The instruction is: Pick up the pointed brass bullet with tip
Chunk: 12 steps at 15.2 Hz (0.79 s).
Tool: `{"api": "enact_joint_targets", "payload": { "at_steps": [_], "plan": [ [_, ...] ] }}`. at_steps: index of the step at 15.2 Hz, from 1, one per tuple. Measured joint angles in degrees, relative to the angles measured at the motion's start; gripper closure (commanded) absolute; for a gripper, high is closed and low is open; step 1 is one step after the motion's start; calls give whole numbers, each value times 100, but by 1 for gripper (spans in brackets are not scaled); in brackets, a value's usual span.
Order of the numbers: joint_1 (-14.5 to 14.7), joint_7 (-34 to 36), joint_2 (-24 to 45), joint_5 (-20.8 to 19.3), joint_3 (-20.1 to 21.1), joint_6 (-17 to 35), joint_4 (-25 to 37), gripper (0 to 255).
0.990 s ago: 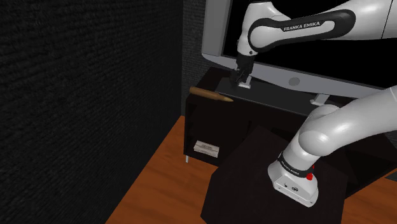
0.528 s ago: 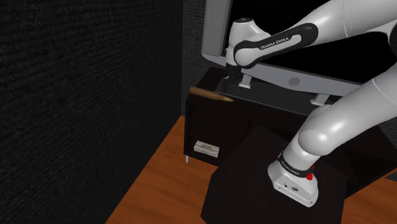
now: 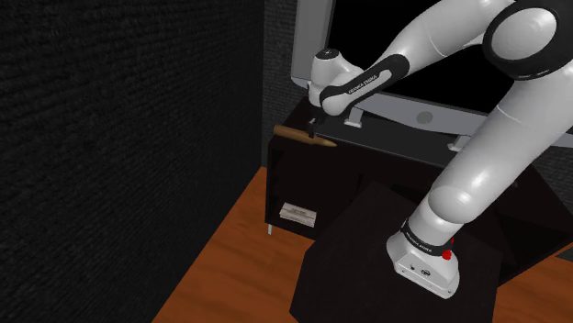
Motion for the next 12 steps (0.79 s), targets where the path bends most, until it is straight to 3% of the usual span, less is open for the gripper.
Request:
{"api": "enact_joint_targets", "payload": {
  "at_steps": [5, 12],
  "plan": [
    [-39, 330, 1014, -848, -81, 602, 584, 0],
    [-6, 703, 1517, -1243, -178, 1013, 662, 0]
  ]
}}
